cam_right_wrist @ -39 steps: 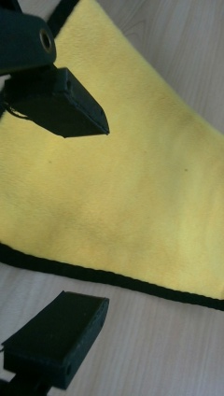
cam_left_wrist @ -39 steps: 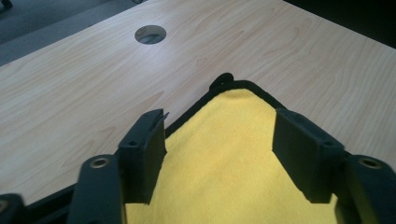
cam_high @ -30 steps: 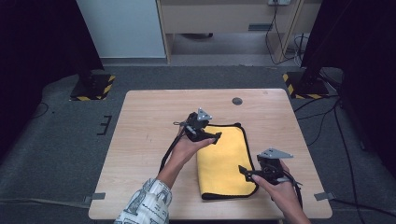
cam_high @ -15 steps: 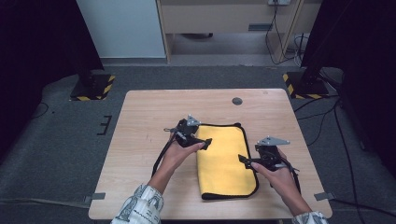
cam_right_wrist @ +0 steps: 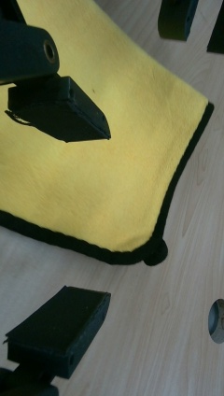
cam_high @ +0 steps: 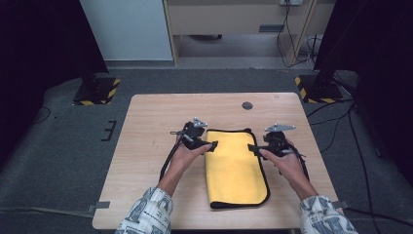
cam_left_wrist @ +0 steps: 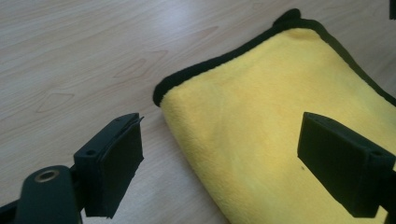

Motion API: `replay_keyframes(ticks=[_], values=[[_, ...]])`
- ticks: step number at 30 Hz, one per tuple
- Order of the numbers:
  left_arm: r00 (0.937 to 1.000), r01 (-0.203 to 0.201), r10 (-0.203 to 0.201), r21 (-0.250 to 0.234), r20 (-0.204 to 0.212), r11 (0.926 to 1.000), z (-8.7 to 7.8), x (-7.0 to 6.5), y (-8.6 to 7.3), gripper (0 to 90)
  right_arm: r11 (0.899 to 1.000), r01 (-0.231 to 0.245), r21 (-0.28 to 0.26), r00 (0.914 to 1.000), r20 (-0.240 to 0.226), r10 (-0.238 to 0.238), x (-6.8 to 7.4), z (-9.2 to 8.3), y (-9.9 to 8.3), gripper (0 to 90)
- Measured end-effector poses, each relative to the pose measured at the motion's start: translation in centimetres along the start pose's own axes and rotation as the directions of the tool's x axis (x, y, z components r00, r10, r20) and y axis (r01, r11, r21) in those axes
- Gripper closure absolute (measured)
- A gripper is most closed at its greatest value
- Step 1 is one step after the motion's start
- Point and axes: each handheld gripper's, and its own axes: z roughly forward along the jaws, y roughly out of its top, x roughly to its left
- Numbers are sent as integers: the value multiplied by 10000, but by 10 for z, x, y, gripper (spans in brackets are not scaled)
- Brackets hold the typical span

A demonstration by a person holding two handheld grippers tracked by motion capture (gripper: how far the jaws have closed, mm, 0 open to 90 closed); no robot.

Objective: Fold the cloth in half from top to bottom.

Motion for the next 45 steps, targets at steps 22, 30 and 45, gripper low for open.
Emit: replay_keyframes(ticks=[22, 30, 45], values=[[9986, 514, -508, 373, -165, 9980, 27, 15, 1, 127, 9920, 552, 1132, 9964, -707, -474, -28, 67, 34, 186], [9989, 419, -413, 298, -225, 9987, 24, 11, 3, 130, 9897, 581, 1307, 9953, -842, -474, -26, 71, 28, 206], [9986, 517, -513, 260, -149, 9983, 23, 13, -3, 164, 9923, 459, 1149, 9953, -899, -357, -28, 86, 23, 326]])
